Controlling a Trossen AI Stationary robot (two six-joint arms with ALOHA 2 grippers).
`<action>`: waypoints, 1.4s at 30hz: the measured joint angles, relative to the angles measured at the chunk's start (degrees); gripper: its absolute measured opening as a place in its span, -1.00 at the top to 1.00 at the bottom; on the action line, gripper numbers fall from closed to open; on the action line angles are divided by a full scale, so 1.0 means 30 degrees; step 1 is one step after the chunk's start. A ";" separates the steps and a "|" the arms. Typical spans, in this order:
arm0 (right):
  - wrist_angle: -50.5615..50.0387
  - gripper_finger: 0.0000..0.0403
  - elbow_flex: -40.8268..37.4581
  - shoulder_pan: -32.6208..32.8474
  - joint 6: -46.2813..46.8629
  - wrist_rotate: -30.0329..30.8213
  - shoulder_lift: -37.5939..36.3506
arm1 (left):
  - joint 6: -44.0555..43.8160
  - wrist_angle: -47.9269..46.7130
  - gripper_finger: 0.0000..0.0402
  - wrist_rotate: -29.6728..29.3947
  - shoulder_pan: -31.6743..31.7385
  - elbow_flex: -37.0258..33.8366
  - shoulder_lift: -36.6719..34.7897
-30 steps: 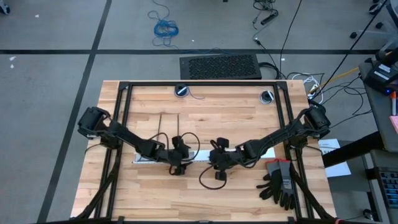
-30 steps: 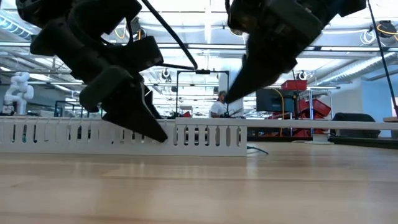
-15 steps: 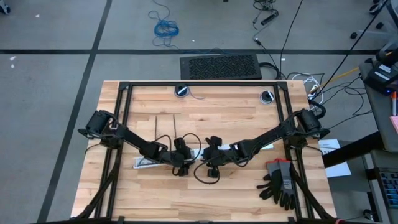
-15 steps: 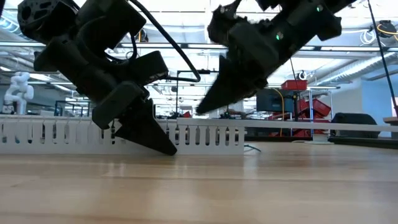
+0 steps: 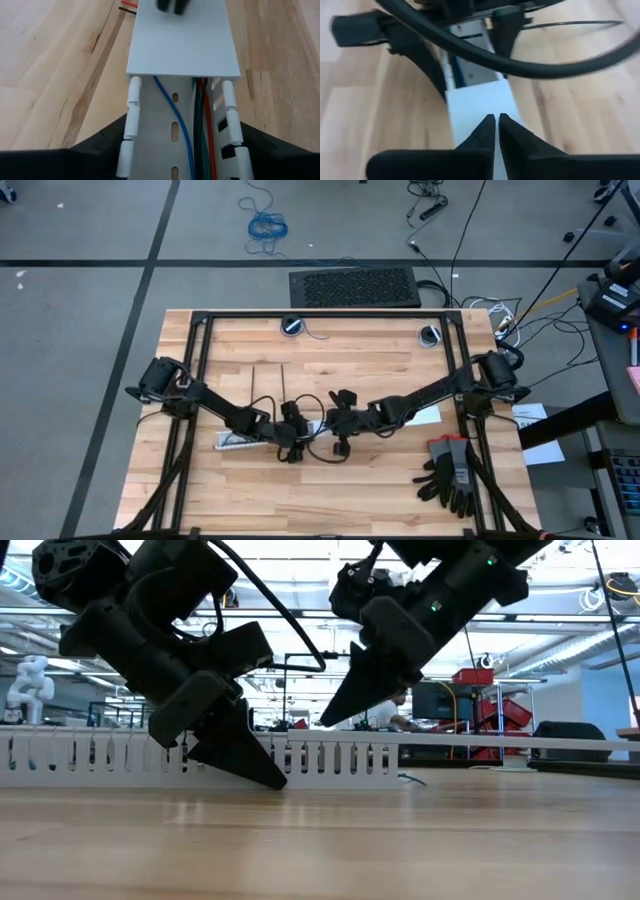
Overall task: Ziptie cables
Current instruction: Close the white cable duct
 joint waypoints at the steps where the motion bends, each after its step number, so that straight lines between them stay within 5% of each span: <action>1: 0.0212 0.95 0.0000 -0.0063 0.0022 -0.0252 0.0099 | 0.0000 0.0007 -0.23 0.0000 0.0000 0.0000 0.0000; 21: 0.6318 1.00 0.0036 -0.0700 -0.0362 -0.2379 0.3131 | -0.0050 0.0723 -0.21 0.0583 0.0022 -0.0015 0.0036; 26: 0.5440 1.00 -0.0016 -0.0100 -0.1701 -0.2212 0.2158 | 0.0006 0.0981 -0.21 0.0796 0.0022 0.0061 0.0051; 33: 0.3525 1.00 -0.0007 0.1727 -0.2870 0.1488 -0.1287 | 0.0045 0.1006 -0.24 0.0925 0.0022 0.0073 0.0051; 42: 0.1156 1.00 -0.0015 0.1901 -0.0332 0.1640 -0.1375 | 0.0363 0.0419 -0.63 0.1358 0.0416 0.0816 -0.0212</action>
